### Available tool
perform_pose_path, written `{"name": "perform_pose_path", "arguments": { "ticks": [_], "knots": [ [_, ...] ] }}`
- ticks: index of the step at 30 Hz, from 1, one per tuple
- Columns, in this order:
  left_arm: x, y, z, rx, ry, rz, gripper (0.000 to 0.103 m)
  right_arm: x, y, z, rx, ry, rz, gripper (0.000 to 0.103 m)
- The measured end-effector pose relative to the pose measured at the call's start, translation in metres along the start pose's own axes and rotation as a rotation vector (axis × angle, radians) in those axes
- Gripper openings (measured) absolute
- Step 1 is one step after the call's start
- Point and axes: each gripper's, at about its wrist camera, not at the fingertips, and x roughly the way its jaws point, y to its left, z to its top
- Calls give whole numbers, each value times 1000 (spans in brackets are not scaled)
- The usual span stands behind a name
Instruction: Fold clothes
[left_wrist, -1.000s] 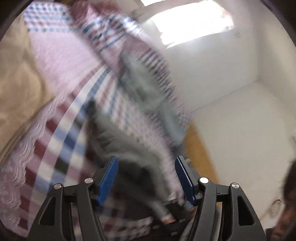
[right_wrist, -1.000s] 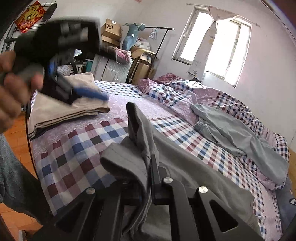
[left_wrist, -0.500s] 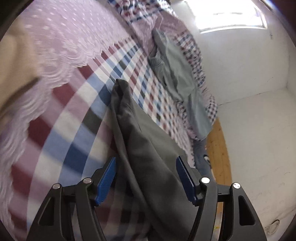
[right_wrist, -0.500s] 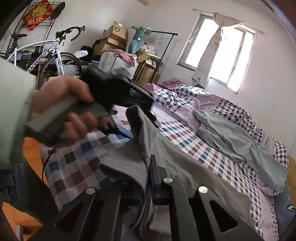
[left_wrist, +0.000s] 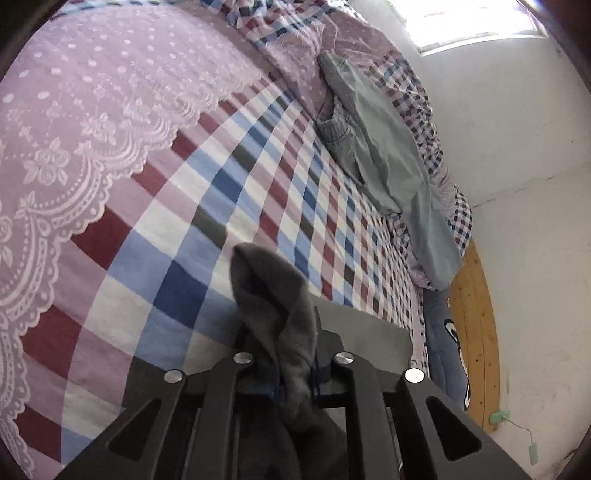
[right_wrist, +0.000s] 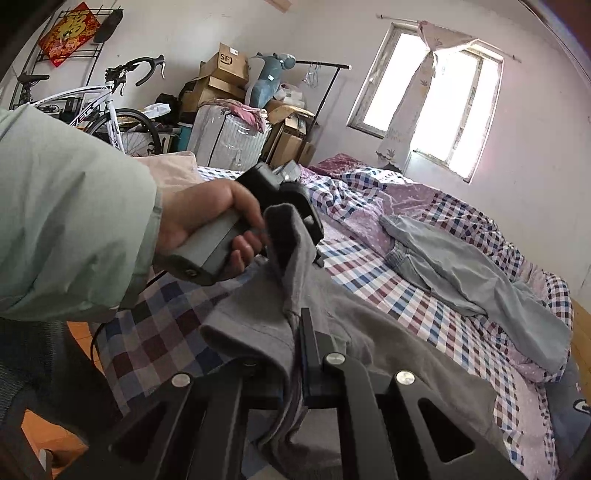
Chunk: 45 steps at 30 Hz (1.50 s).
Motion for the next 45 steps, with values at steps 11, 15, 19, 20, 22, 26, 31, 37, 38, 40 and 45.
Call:
{"name": "perform_pose_path", "arguments": {
  "ticks": [11,15,19,20,22,26,31,37,38,40,45],
  "knots": [
    [-38,-132,-23,385,-209,312,9,-34,-22,-2,99,-37,-50,5],
    [-33,-183,-42,498,-249,388,9,-49,-47,-9,167,-32,-97,4],
    [-20,-224,-51,553,-242,380,9,-72,-74,-14,237,-50,-151,4],
    [-18,-233,-53,563,-236,374,9,-77,-80,-16,255,-52,-158,4],
    [-13,-251,-57,578,-226,358,9,-88,-93,-20,301,-59,-172,4],
    [3,-286,-70,606,-202,338,8,-106,-112,-27,361,-80,-205,4],
    [41,-327,-87,637,-149,323,8,-124,-138,-45,460,-77,-253,4],
    [132,-360,-120,664,-23,339,8,-129,-179,-84,641,-12,-290,4],
    [149,-361,-124,663,-1,352,8,-128,-188,-94,692,6,-289,4],
    [184,-359,-134,657,50,373,8,-125,-210,-119,815,49,-287,4],
    [255,-348,-155,629,126,431,8,-117,-243,-167,1001,131,-289,3]
  ]
}}
